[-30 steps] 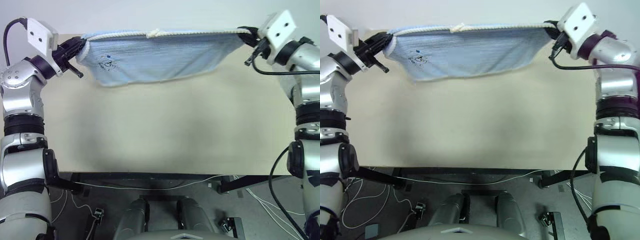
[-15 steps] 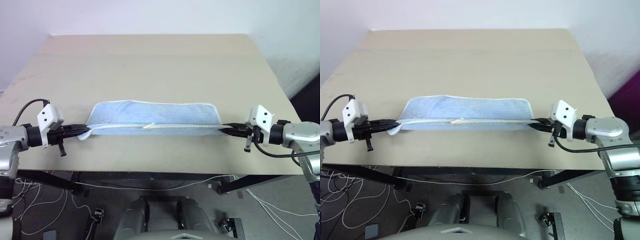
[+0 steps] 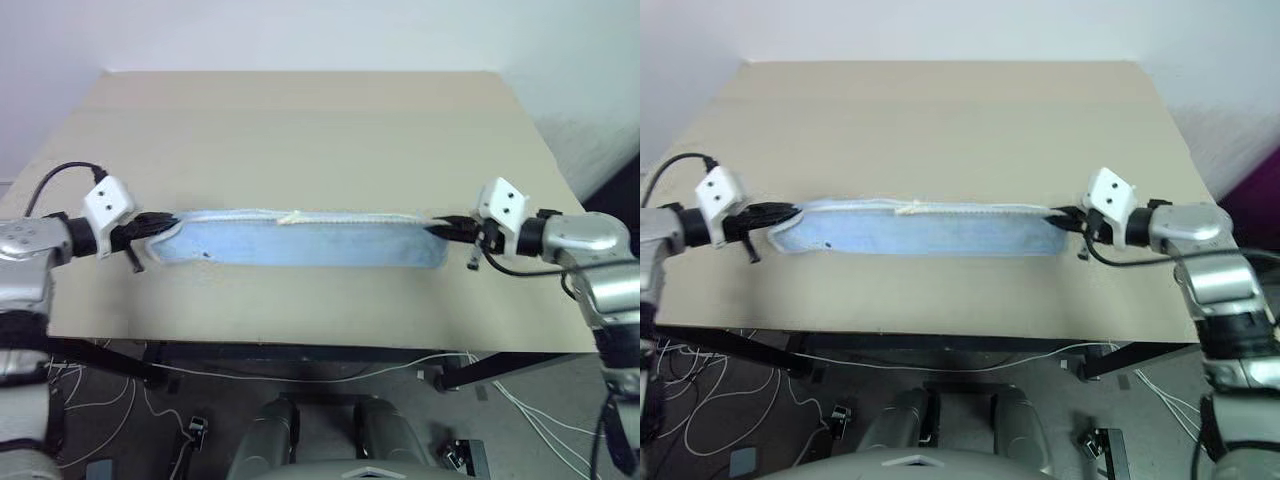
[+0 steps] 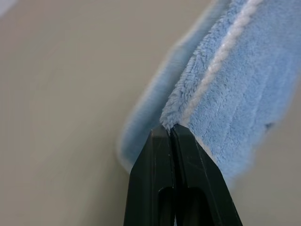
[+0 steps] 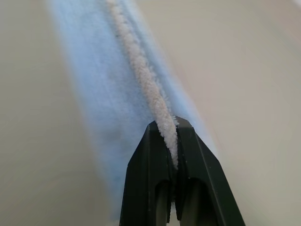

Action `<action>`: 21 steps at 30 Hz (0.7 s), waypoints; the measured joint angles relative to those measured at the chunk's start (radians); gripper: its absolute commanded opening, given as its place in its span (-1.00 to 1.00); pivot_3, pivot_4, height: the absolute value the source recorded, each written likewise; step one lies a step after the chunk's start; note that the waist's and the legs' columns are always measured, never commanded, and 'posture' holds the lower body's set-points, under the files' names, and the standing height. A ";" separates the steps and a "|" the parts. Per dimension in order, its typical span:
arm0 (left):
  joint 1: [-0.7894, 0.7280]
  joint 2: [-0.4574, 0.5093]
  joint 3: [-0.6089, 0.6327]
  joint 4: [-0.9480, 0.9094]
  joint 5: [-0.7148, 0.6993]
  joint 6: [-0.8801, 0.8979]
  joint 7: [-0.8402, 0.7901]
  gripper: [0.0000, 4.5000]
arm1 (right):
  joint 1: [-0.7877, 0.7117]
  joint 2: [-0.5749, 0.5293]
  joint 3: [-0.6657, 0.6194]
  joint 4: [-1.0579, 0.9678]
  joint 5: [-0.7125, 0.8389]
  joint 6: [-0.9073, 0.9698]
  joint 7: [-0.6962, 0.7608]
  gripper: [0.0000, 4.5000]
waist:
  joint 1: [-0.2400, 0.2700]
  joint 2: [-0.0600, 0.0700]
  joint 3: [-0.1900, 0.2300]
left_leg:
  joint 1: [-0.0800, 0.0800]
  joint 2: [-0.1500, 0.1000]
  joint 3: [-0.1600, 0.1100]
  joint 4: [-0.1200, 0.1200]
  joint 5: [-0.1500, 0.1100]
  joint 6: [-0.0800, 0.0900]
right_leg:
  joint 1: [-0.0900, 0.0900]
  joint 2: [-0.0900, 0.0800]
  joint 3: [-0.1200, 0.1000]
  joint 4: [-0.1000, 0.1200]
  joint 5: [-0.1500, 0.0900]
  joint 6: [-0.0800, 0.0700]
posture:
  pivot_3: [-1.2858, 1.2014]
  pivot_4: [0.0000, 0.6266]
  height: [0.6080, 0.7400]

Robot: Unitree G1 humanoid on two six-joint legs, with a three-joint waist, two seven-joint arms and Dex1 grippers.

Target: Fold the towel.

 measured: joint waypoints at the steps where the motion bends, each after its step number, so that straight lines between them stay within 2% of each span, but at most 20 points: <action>1: -0.037 -0.022 -0.021 0.050 0.027 -0.022 0.018 -1.00 | -0.033 0.015 0.019 0.057 -0.027 -0.019 -0.006 -0.97 | -0.001 0.000 0.000 | -0.002 0.000 0.000 0.000 0.000 0.000 | -0.002 0.000 0.000 0.000 0.000 0.000 | 0.03 -0.52 1.00; 7: -0.205 -0.089 -0.110 0.304 0.154 -0.138 0.109 -1.00 | -0.182 0.082 0.092 0.354 -0.135 -0.158 -0.024 -0.97 | -0.007 0.000 0.000 | -0.005 0.000 0.001 0.001 0.000 0.000 | -0.006 0.001 0.000 0.002 0.000 0.000 | 0.03 -0.52 1.00; 14: -0.277 -0.126 -0.157 0.445 0.242 -0.206 0.186 -1.00 | -0.227 0.118 0.116 0.511 -0.195 -0.265 -0.032 -0.97 | -0.007 0.000 0.000 | -0.006 0.000 0.000 0.001 0.000 0.000 | -0.006 0.001 0.000 0.002 0.000 0.000 | 0.03 -0.52 1.00; 15: -0.280 -0.130 -0.157 0.457 0.243 -0.208 0.186 -0.91 | -0.229 0.119 0.116 0.522 -0.200 -0.275 -0.032 -0.99 | -0.007 0.000 0.000 | -0.006 0.000 0.000 0.001 0.000 0.000 | -0.006 0.001 0.000 0.002 0.000 0.000 | 0.03 -0.52 1.00; 16: -0.283 -0.132 -0.156 0.461 0.243 -0.207 0.184 -0.81 | -0.230 0.120 0.116 0.528 -0.202 -0.280 -0.032 -0.89 | -0.007 0.000 0.000 | -0.006 0.000 0.000 0.001 0.000 0.000 | -0.006 0.001 0.000 0.003 0.000 0.000 | 0.03 -0.52 1.00; 17: -0.288 -0.132 -0.155 0.470 0.243 -0.203 0.183 -0.72 | -0.232 0.120 0.116 0.537 -0.206 -0.283 -0.034 -0.77 | -0.007 0.000 0.000 | -0.006 0.000 0.000 0.001 0.000 0.000 | -0.006 0.001 0.000 0.003 0.000 0.000 | 0.03 -0.52 1.00; 21: -0.292 -0.116 -0.150 0.506 0.243 -0.180 0.182 -0.13 | -0.234 0.116 0.108 0.570 -0.222 -0.281 -0.041 -0.23 | -0.009 0.000 0.000 | -0.005 0.000 0.000 0.001 0.000 0.000 | -0.007 0.001 0.000 0.003 0.000 0.000 | 0.03 -0.52 1.00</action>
